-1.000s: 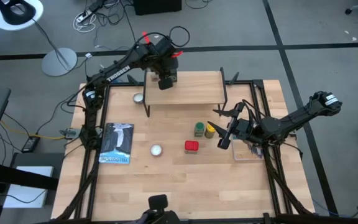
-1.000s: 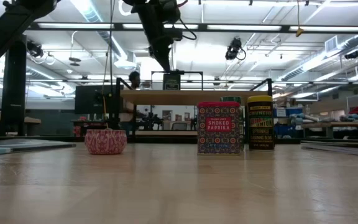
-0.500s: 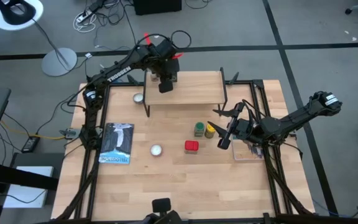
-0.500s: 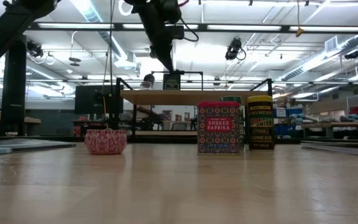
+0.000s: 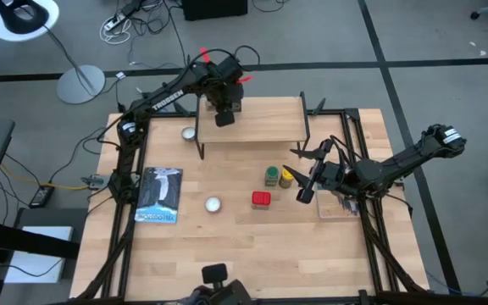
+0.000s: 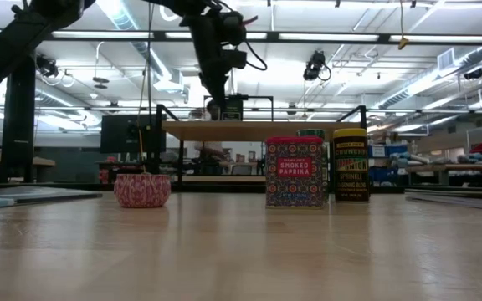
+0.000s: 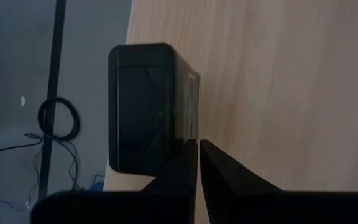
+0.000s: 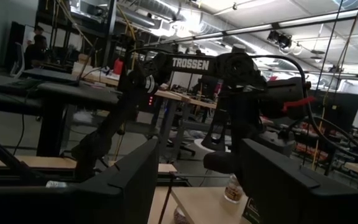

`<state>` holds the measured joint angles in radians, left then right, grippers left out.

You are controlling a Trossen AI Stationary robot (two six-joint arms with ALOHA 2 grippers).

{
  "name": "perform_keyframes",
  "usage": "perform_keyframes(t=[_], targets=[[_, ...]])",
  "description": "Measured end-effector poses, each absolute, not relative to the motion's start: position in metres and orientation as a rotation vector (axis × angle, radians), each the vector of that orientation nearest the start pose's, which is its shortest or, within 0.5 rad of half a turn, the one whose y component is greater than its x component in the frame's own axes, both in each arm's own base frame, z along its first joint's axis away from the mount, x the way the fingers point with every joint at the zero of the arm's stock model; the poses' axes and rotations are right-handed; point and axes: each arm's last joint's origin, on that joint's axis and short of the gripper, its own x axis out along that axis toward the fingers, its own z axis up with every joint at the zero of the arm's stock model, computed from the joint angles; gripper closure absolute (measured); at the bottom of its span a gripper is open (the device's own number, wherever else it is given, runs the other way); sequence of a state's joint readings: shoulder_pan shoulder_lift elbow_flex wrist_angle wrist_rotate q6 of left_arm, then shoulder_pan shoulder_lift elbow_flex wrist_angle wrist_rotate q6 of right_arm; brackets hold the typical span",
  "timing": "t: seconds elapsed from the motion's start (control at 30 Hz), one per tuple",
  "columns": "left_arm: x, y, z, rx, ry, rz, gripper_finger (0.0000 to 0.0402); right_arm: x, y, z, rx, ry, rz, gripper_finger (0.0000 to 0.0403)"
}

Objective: Shelf spices
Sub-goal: Put the black seasoning can on the shelf

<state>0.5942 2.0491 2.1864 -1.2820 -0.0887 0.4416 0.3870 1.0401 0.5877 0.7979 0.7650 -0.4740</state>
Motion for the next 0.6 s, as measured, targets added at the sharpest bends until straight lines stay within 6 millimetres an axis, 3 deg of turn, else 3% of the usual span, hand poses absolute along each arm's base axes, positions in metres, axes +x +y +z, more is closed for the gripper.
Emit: perform_keyframes(t=[0.37, 0.6], targets=[[0.341, 0.238, 0.343, 0.087, 1.237, 0.368, 0.0381, 0.208, 0.063, 0.308, -0.276, -0.195, -0.433, 0.0179], [0.342, 0.225, 0.344, 0.075, 1.272, 0.337, 0.0381, 0.208, 0.063, 0.308, -0.276, -0.196, -0.433, 0.0179]])
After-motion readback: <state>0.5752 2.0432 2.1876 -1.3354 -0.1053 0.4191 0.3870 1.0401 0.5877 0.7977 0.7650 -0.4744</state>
